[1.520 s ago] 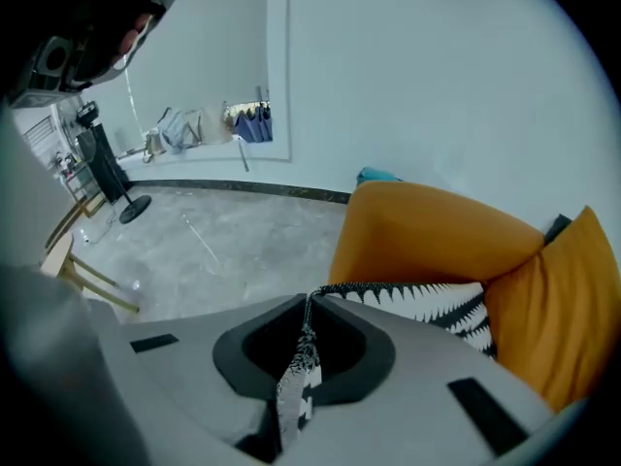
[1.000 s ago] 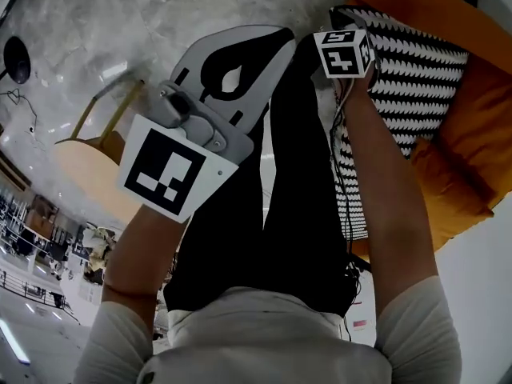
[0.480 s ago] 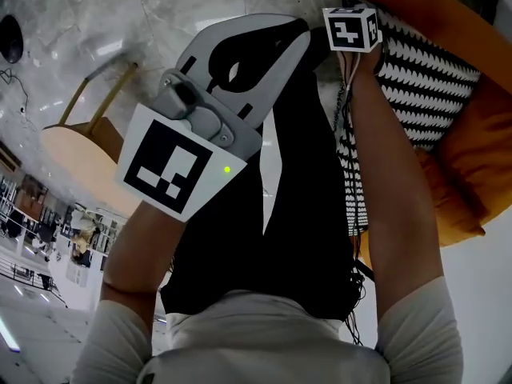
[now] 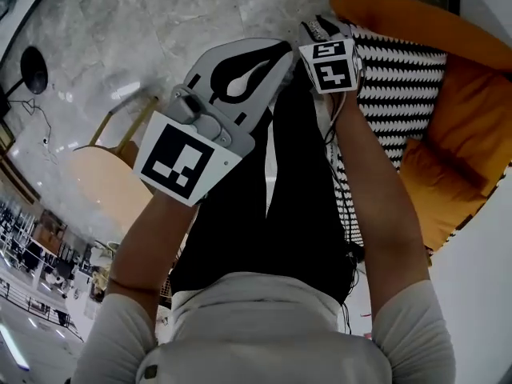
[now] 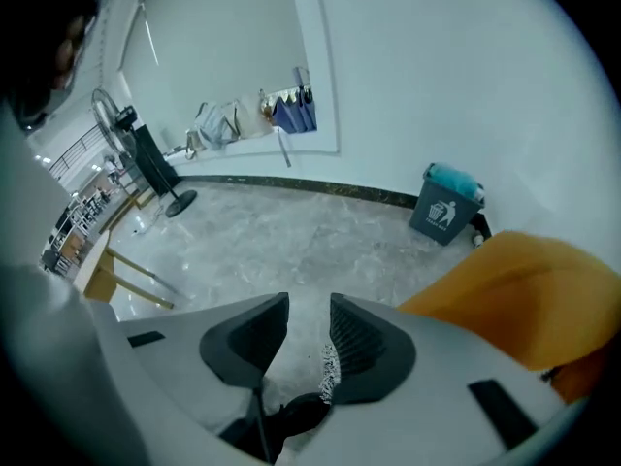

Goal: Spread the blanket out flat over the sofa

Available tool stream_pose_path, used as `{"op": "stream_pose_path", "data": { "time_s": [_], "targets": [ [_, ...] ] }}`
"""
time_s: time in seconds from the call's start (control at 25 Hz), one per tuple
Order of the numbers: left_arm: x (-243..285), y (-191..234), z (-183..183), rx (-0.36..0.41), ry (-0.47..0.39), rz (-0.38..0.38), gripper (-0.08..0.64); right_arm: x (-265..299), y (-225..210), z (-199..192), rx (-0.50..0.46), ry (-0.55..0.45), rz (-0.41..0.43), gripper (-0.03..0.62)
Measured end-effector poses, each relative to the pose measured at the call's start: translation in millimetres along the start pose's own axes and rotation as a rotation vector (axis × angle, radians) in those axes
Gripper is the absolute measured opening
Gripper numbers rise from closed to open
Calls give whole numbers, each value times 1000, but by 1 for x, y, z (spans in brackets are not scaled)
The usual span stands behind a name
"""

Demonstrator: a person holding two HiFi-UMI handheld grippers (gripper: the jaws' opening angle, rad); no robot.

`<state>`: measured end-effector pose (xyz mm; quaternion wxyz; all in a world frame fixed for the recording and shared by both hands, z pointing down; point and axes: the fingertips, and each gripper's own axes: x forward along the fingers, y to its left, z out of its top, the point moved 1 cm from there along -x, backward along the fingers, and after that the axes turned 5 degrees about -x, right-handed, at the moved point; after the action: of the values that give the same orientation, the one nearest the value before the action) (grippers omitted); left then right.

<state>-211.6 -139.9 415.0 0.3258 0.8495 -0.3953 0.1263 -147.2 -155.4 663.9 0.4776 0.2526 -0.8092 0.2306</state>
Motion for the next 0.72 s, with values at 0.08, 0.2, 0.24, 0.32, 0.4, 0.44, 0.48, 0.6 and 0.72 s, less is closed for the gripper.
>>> {"op": "stream_pose_path", "data": {
  "time_s": [0.08, 0.2, 0.24, 0.32, 0.4, 0.44, 0.48, 0.6, 0.72],
  "targets": [
    [-11, -21, 16, 17, 1, -20, 9, -40, 4, 9, 31, -47, 12, 149],
    [-28, -52, 45, 59, -16, -59, 9, -107, 8, 27, 63, -123, 38, 147],
    [-36, -61, 58, 81, -27, -73, 9, -132, 10, 38, 66, -157, 38, 143],
    [-56, -82, 84, 117, -42, -100, 9, -188, 18, 57, 63, -221, 34, 133],
    [-77, -102, 107, 143, -49, -122, 9, -244, 30, 75, 55, -281, 25, 121],
    [-87, -112, 118, 158, -55, -133, 9, -272, 35, 85, 51, -311, 15, 117],
    [-96, -121, 130, 178, -66, -143, 9, -299, 39, 94, 46, -341, 3, 109],
    [-123, -148, 165, 254, -105, -176, 9, -378, 54, 118, 27, -423, -33, 90],
    [-153, -169, 199, 296, -140, -192, 9, -453, 72, 139, -15, -505, -77, 63]
  ]
}}
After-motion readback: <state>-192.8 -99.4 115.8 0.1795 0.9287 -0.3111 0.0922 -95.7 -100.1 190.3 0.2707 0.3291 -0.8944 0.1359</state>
